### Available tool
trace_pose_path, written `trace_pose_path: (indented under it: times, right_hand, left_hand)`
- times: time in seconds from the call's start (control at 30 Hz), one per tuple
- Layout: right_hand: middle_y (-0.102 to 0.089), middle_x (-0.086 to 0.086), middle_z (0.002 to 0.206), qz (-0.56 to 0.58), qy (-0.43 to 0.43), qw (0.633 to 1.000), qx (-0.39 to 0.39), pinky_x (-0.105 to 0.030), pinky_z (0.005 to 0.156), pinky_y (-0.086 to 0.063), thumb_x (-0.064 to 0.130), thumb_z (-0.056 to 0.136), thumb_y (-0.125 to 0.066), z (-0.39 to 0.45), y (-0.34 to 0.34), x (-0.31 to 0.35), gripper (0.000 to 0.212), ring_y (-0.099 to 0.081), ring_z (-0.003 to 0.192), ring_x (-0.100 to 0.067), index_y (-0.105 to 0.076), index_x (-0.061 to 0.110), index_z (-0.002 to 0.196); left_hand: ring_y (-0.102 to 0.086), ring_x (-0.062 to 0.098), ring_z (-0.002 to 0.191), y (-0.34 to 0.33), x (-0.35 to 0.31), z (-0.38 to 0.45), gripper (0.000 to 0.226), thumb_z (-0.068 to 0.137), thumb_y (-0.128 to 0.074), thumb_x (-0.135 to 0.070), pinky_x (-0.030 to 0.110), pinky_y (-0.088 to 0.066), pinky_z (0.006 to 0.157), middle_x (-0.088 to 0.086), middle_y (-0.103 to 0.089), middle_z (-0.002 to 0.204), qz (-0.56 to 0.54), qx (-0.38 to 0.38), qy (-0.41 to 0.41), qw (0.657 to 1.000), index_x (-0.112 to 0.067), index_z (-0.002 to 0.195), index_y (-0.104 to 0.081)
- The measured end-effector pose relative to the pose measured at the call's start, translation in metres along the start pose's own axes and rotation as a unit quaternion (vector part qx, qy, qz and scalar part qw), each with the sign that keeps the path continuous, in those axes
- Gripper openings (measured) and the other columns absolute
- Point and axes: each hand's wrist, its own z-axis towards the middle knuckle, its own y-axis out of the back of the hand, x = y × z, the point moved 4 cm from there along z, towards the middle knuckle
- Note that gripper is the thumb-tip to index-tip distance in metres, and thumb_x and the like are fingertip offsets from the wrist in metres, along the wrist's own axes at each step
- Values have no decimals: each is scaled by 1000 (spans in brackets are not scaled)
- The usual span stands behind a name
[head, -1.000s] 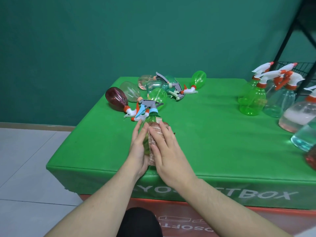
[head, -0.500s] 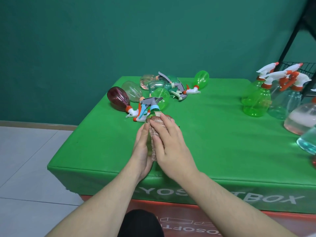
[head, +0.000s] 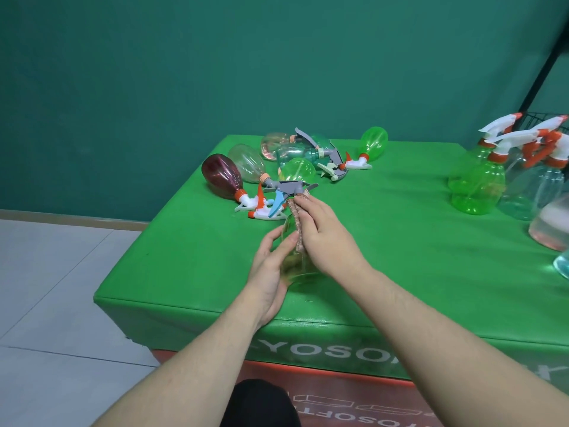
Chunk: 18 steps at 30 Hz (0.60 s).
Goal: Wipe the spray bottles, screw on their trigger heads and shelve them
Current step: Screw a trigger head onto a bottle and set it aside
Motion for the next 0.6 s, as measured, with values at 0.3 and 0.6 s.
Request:
trace_pose_path:
  times: [0.3,0.6]
  right_hand:
    - [-29,4,163,-66,75,995,-28,-31,124,-20,31,108,-30,-30,0,-6,46,-22,150,-6,-42,23,152]
    - [0,17,167,-146,80,986,3,-55,123,-18,45,106,-18,-65,-8,-10,52,-1,156,-16,-22,40,157]
  left_hand:
    - [-75,10,83,-6,-2,-5,73,79,-69,-24,23,-57,64,3,-79,109,14,9,-24,1000,-8,148,-51]
    - [-71,20,114,-10,-5,-10,44,96,-62,-24,36,-55,94,1,-76,122,28,-25,-70,997,-30,139,-56]
